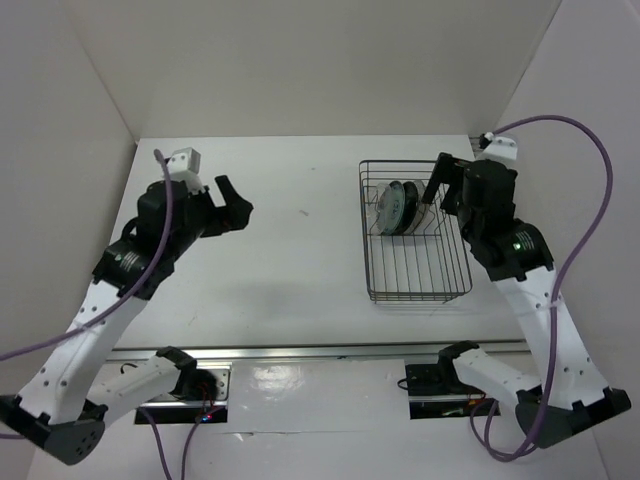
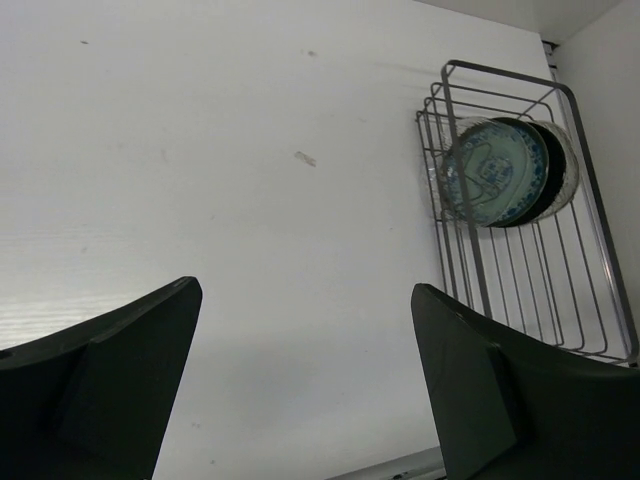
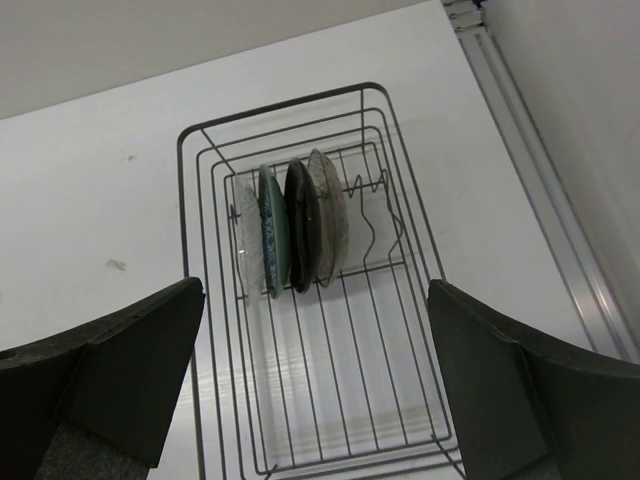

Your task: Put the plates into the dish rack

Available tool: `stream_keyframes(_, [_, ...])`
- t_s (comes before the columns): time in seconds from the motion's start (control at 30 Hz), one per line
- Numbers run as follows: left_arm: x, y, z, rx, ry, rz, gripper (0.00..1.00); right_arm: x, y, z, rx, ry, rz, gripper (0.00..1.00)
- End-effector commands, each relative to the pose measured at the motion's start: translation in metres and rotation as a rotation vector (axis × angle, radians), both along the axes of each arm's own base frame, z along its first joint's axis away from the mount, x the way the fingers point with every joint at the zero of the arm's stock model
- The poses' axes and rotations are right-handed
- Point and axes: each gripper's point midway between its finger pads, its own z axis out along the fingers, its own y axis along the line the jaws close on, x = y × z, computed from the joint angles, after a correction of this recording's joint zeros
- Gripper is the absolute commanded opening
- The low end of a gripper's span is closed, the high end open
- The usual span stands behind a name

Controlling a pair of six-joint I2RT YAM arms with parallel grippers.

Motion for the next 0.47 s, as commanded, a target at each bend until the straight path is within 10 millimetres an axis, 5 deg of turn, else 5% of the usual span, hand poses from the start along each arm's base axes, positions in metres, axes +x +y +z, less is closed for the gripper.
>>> stream_keyframes(0.0, [-0.029,0.041,0.006,0.114,0.000,0.098,1.00,-0.031,-0.019,0.019,-0.004,-0.038,-0.061,1.00])
stream_keyframes(0.17, [-0.053,0.061,0.020,0.160,-0.043,0.112,1.00,-0.048,-0.025,0.029,-0.001,-0.076,-0.075,1.00])
stream_keyframes(0.43, [-0.059,0.072,0.018,0.201,-0.054,0.137,1.00,-0.050,-0.028,0.025,-0.023,-0.070,-0.110,1.00])
